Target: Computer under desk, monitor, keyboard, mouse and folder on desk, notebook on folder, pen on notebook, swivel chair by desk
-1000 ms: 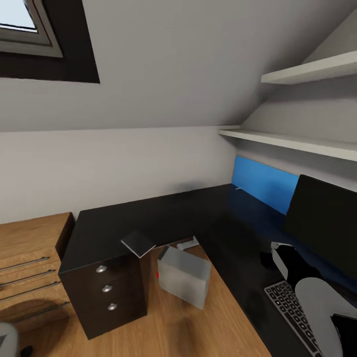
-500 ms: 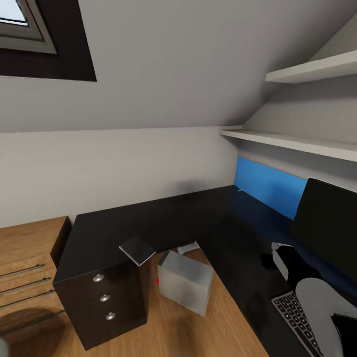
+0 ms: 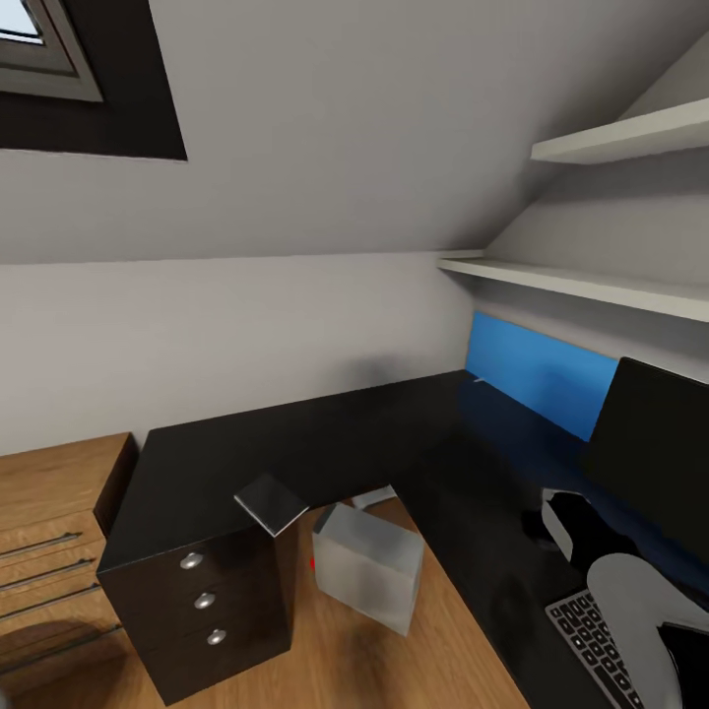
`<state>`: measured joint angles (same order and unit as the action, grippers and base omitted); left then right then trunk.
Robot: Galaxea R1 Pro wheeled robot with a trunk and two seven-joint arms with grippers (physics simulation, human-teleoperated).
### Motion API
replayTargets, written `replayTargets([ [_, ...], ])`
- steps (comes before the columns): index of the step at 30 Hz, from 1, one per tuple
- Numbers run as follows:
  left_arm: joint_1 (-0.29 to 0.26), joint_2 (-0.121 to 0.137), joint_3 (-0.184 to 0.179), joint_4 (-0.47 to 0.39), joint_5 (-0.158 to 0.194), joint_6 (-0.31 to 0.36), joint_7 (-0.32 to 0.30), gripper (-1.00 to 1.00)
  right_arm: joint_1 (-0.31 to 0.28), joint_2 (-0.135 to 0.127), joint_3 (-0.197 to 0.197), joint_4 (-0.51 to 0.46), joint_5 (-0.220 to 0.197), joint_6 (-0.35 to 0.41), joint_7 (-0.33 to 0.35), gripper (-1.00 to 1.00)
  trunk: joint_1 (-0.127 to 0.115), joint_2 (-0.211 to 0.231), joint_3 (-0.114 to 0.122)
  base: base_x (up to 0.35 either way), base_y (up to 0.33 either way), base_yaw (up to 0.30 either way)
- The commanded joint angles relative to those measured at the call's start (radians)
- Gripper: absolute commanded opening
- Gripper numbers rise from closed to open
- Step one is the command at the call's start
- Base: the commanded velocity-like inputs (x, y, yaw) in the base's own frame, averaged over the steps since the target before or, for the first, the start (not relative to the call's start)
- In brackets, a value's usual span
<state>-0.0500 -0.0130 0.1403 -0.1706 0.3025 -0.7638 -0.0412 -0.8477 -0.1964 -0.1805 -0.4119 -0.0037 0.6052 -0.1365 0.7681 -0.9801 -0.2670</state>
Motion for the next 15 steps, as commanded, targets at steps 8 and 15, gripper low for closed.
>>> replayTargets([
  [8, -0.001, -0.001, 0.01, 0.0, -0.001, 0.002, -0.001, 1.0, -0.001, 0.002, -0.002, 0.015, -0.001, 0.005, -0.014, -1.0, 0.015, -0.029, -0.014, 0.0, 0.0, 0.0],
  [15, -0.001, -0.001, 0.01, 0.0, -0.001, 0.003, 0.001, 1.0, -0.001, -0.001, -0.001, 0.016, 0.0, 0.005, -0.014, -1.0, 0.042, -0.078, -0.036, 0.0, 0.0, 0.0],
])
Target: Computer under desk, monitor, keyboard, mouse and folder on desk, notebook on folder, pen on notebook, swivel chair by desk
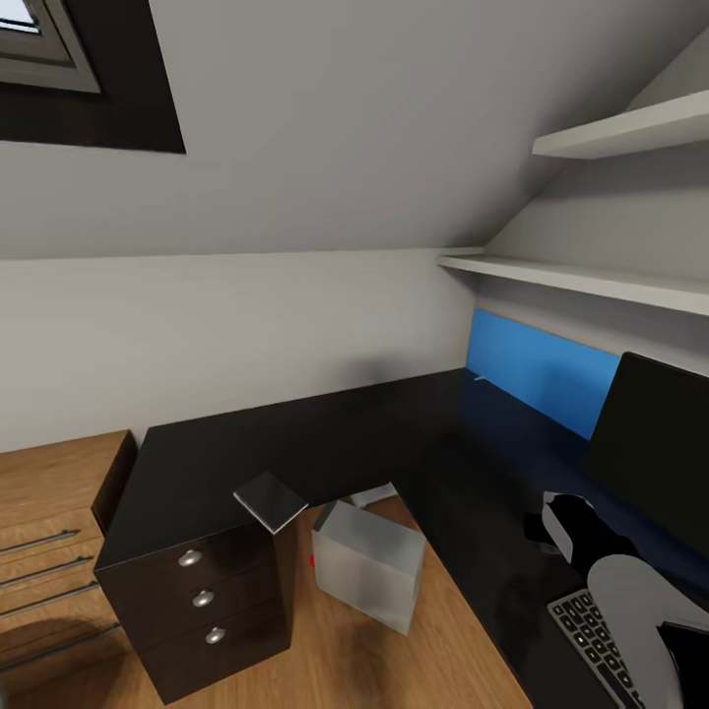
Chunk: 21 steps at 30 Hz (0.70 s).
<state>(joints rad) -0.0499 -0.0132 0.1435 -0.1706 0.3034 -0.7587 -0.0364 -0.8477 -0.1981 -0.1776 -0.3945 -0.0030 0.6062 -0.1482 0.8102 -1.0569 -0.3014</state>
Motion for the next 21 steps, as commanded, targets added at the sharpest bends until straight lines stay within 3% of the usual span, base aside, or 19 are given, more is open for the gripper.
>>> replayTargets([
  [1, -0.001, -0.001, 0.007, 0.0, -0.002, -0.002, -0.004, 1.0, -0.001, 0.0, -0.004, -0.001, -0.001, 0.004, -0.002, -1.0, 0.004, -0.008, -0.004, 0.0, 0.0, 0.0],
  [21, -0.001, -0.001, 0.007, 0.0, -0.001, -0.002, -0.004, 1.0, -0.001, -0.001, -0.003, 0.0, 0.001, 0.006, -0.002, -1.0, 0.081, -0.148, -0.067, 0.0, 0.0, 0.0],
])
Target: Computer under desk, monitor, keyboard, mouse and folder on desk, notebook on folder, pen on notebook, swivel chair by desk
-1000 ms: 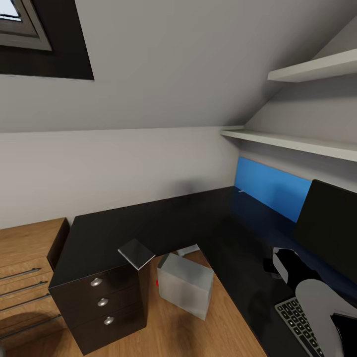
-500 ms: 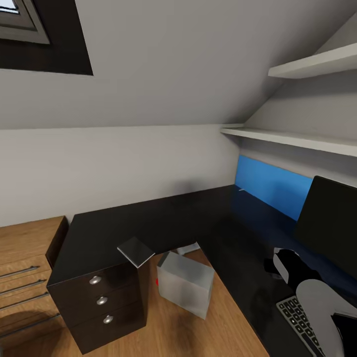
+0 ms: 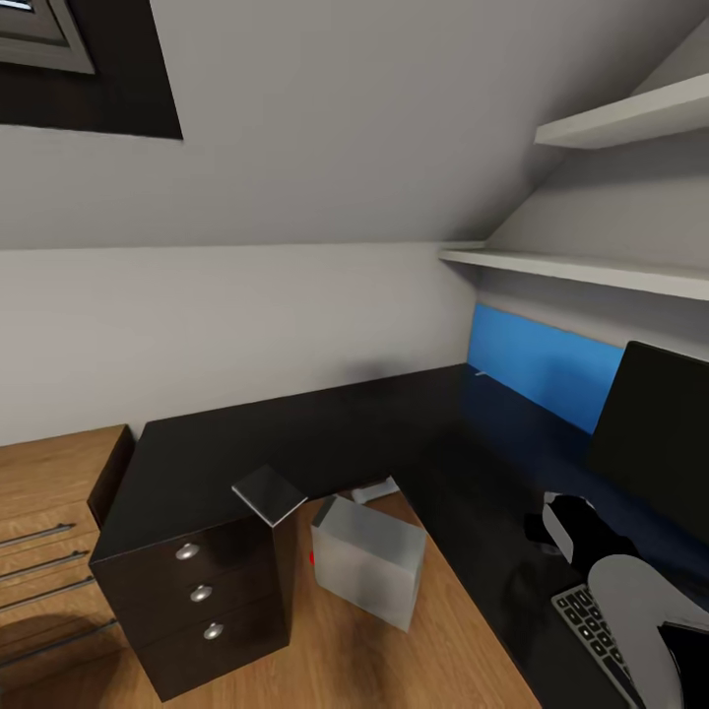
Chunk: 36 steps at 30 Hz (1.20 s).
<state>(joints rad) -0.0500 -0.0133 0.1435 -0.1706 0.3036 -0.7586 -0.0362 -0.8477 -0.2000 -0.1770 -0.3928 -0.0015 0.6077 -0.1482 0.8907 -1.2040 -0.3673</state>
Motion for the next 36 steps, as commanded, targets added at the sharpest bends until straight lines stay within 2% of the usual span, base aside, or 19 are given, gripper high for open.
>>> replayTargets([
  [1, -0.001, -0.001, 0.007, 0.0, -0.002, -0.002, -0.004, 1.0, -0.001, 0.001, -0.004, -0.001, 0.0, 0.004, -0.002, -1.0, 0.004, -0.008, -0.004, 0.0, 0.0, 0.0],
  [7, -0.001, -0.001, 0.007, 0.0, -0.001, -0.002, -0.005, 1.0, -0.001, 0.001, -0.004, -0.001, 0.012, 0.004, -0.002, -1.0, 0.027, -0.05, -0.023, 0.0, 0.0, 0.0],
  [15, 0.0, -0.001, 0.007, 0.0, -0.001, -0.004, -0.005, 1.0, -0.001, 0.001, -0.004, -0.001, 0.027, 0.004, -0.002, -1.0, 0.027, -0.05, -0.023, 0.0, 0.0, 0.0],
  [23, 0.0, -0.001, 0.007, 0.0, -0.001, -0.003, -0.005, 1.0, -0.001, 0.001, -0.004, -0.001, 0.028, 0.004, -0.002, -1.0, 0.058, -0.106, -0.048, 0.0, 0.0, 0.0],
  [36, -0.001, -0.001, 0.007, 0.0, -0.003, -0.004, -0.005, 1.0, -0.001, 0.001, -0.004, -0.001, 0.028, 0.004, -0.002, -1.0, 0.058, -0.106, -0.048, 0.0, 0.0, 0.0],
])
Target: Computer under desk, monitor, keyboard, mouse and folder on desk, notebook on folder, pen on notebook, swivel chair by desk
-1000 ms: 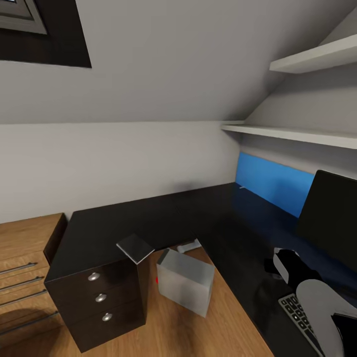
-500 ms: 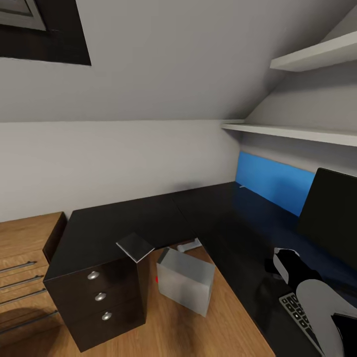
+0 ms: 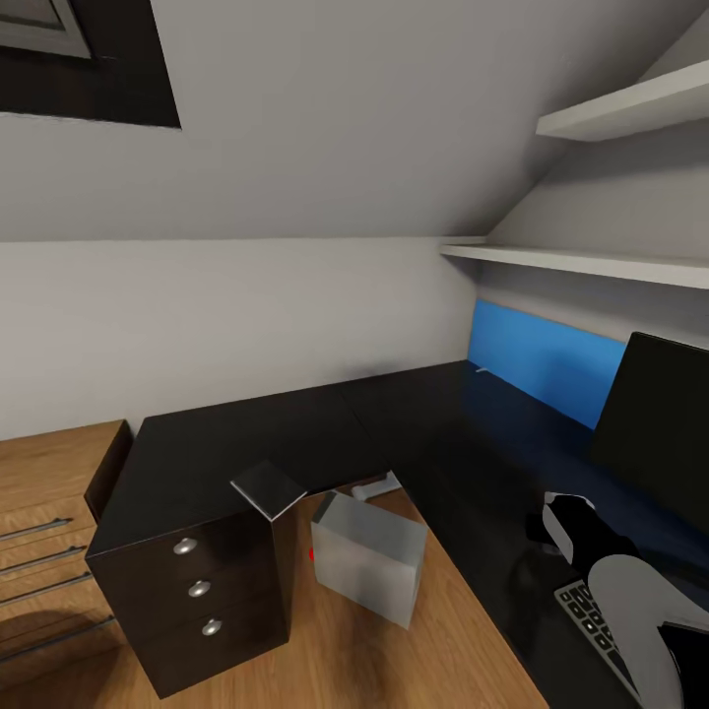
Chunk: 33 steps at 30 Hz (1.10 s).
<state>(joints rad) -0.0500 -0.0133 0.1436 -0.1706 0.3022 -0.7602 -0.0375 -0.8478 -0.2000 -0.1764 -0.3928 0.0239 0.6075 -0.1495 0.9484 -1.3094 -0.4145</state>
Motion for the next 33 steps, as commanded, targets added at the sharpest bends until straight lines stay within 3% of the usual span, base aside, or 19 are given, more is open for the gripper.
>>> replayTargets([
  [1, -0.001, -0.001, 0.007, 0.0, -0.002, -0.002, -0.004, 1.0, -0.001, 0.001, -0.005, -0.001, 0.002, 0.005, -0.001, -1.0, 0.0, -0.001, -0.001, 0.0, 0.0, 0.0],
  [29, 0.0, 0.0, 0.007, 0.0, -0.002, -0.002, -0.007, 1.0, -0.001, 0.0, -0.005, -0.001, 0.006, 0.005, -0.002, -1.0, 0.0, -0.001, -0.001, 0.0, 0.0, 0.0],
  [30, 0.0, 0.0, 0.007, 0.0, -0.002, -0.002, -0.007, 1.0, -0.001, -0.001, -0.005, -0.001, 0.006, 0.005, -0.002, 1.0, 0.0, -0.001, -0.001, 0.0, 0.0, 0.0],
  [33, 0.0, 0.0, 0.007, 0.0, -0.002, -0.002, -0.006, 1.0, -0.001, 0.0, -0.005, -0.001, 0.006, 0.005, -0.002, 1.0, 0.0, -0.001, -0.001, 0.0, 0.0, 0.0],
])
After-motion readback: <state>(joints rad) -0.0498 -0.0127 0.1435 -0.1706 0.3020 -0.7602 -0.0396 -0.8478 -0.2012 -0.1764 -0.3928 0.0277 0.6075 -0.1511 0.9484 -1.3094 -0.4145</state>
